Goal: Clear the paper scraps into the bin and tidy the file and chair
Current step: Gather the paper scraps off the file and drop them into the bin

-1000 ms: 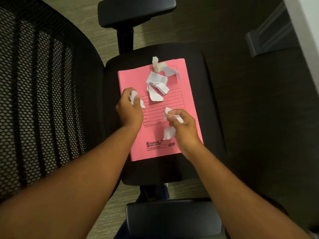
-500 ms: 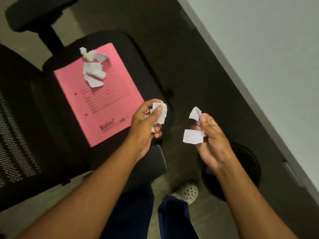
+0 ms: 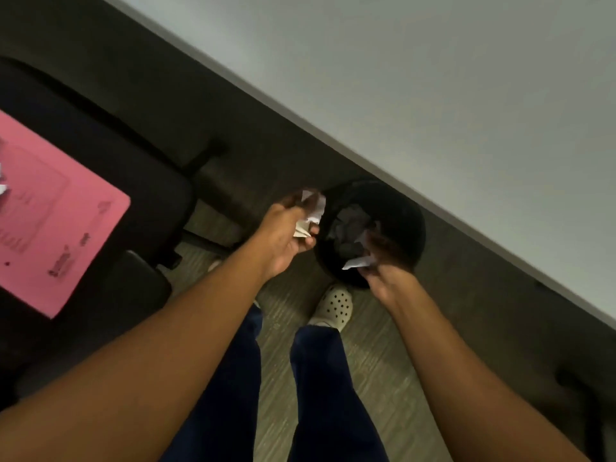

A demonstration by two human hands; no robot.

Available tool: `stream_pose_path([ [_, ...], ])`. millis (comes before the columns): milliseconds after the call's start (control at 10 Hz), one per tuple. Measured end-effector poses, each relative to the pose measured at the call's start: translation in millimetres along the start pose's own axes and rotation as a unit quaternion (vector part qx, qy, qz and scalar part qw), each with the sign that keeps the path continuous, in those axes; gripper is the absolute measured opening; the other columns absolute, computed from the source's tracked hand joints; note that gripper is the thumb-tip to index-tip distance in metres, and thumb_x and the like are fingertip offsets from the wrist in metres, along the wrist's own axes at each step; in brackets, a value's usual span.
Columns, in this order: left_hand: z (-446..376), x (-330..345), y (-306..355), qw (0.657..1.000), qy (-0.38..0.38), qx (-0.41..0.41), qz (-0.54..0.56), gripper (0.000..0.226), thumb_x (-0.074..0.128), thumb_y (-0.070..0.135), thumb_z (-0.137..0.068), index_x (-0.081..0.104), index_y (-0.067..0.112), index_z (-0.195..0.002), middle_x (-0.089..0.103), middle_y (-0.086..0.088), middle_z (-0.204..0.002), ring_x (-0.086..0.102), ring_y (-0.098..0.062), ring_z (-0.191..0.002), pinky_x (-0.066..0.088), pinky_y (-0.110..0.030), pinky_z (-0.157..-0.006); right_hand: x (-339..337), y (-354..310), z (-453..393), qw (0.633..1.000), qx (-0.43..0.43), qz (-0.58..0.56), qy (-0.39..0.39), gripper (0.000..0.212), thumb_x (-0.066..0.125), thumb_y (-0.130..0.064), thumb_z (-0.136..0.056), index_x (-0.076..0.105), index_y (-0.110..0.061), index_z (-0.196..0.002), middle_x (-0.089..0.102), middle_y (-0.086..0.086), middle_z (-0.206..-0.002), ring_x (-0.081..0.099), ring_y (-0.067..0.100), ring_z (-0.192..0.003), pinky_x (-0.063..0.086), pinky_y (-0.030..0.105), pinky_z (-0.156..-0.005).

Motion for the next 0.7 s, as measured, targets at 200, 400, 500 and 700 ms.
stream_pose_path([
  [200, -56.8, 44.9, -79.2, 0.988, 0.018, -0.132, -0.077, 0.009, 0.064, 0.021, -0.106, 0.066, 0.019, -0.115, 0.068, -0.01, -0.109, 0.067, -0.025, -0.09, 0.062, -0.04, -0.079, -45.7, 0.6, -69.7, 0.997, -0.008, 0.062, 0.045, 0.06, 0.061, -0.008, -0.103, 0.039, -0.006, -0.159, 0.042, 0.014, -0.161, 0.048, 0.025, -0.14, 0.039, 0.023, -0.109],
  [400, -91.9, 77.5, -92.8, 0.981, -0.048, -0.155, -0.103, 0.066, 0.04, 0.055, -0.111, 0.038, 0.015, -0.163, 0.045, -0.018, -0.164, 0.046, -0.045, -0.149, 0.054, -0.056, -0.107, -61.1, -20.5, -81.7, 0.999, 0.025, 0.008, -0.033, 0.059, 0.039, -0.055, -0.109, 0.04, -0.022, -0.158, 0.043, 0.015, -0.162, 0.043, 0.043, -0.146, 0.038, 0.068, -0.115],
  [500, -100.2, 77.9, -95.3, 0.983, -0.045, -0.155, -0.086, 0.061, 0.032, 0.044, -0.115, 0.03, 0.012, -0.166, 0.036, -0.021, -0.17, 0.04, -0.047, -0.153, 0.045, -0.065, -0.117, -71.2, -21.8, -67.8, 0.997, -0.021, 0.05, -0.046, 0.057, 0.031, -0.053, -0.111, 0.037, -0.023, -0.159, 0.042, 0.015, -0.163, 0.042, 0.043, -0.147, 0.038, 0.067, -0.116],
  [700, -76.2, 61.1, -75.0, 0.98, -0.015, -0.183, -0.07, 0.052, 0.042, 0.058, -0.11, 0.047, 0.032, -0.155, 0.054, -0.005, -0.15, 0.05, -0.041, -0.141, 0.044, -0.069, -0.112, -80.8, -10.3, -57.2, 0.999, -0.015, 0.036, -0.018, 0.056, 0.036, -0.045, -0.112, 0.03, -0.023, -0.163, 0.034, 0.016, -0.166, 0.036, 0.041, -0.152, 0.039, 0.058, -0.118],
])
Point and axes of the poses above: each hand's wrist, its own z-axis away from the middle knuckle, its own x-axis out of the palm, y = z × x, the point moved 2 cm from there along -z, towards the middle knuckle
